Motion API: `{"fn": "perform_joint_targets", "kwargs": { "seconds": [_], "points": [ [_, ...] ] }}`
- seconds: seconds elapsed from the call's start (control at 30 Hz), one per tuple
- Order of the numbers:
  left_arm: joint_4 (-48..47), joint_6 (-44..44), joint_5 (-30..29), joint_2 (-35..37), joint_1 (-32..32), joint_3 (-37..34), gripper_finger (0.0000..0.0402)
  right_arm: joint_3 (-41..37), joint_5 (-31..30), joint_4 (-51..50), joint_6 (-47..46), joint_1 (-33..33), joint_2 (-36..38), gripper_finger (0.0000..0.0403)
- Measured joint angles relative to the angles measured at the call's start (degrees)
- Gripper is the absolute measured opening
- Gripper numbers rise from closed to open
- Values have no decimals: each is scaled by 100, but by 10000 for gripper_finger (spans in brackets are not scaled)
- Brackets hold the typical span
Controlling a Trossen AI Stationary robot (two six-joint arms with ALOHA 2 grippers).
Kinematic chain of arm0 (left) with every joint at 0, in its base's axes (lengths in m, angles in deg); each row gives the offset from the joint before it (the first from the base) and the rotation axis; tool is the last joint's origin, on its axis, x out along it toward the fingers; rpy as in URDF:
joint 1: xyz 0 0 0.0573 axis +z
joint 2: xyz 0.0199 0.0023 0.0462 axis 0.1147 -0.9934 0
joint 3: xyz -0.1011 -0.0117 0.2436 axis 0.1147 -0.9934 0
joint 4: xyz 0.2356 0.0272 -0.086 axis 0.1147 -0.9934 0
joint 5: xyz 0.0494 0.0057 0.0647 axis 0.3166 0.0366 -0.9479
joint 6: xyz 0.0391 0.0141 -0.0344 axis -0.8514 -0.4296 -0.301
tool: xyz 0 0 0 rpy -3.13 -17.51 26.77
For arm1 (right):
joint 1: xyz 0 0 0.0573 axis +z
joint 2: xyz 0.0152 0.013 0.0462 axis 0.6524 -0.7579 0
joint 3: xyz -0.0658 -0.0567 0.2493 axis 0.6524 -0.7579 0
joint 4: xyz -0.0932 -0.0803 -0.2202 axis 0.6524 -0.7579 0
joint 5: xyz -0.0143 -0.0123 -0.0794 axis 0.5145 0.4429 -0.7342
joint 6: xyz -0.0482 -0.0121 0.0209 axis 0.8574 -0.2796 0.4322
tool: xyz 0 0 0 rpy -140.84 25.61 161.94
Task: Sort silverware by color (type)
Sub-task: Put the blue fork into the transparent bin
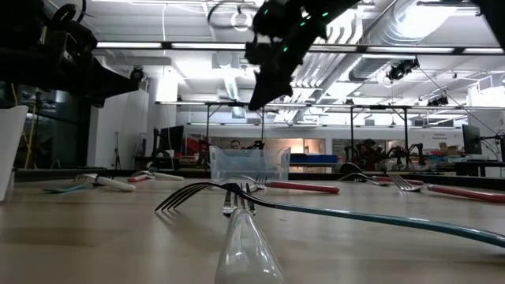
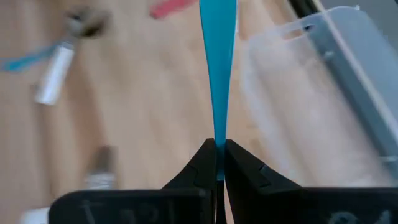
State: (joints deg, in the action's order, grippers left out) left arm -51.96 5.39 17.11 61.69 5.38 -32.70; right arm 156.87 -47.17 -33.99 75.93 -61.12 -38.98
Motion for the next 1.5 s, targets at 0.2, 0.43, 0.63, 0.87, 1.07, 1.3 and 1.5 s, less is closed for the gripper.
{"fn": "perform_joint_targets", "kwargs": {
  "seconds": [0.2, 0.43, 0.63, 0.87, 1.07, 1.3, 1.5],
  "points": [
    [9, -348, -173, 0, 0, 0, 0, 1865, 22, -1197, 875, -490, -1254, 12],
    [175, -589, -567, 0, 2, 0, 0, 3382, 22, -2062, 1185, -873, -2322, 12],
    [157, -556, -618, 0, 2, 0, 0, 3712, 36, -2276, 963, -1108, -2790, 12],
    [149, -547, -619, 0, 2, 0, 0, 3647, 270, -2190, 791, -1273, -2893, 12],
    [149, -575, -623, 0, 2, 0, 0, 3645, 422, -2152, 775, -1300, -3101, 12],
    [163, -586, -624, 0, 2, 0, 0, 3640, 408, -2069, 583, -1299, -3168, 25],
    [171, -591, -731, 0, 4, 0, 0, 3640, 404, -2065, 614, -1299, -3168, 79]
  ]
}}
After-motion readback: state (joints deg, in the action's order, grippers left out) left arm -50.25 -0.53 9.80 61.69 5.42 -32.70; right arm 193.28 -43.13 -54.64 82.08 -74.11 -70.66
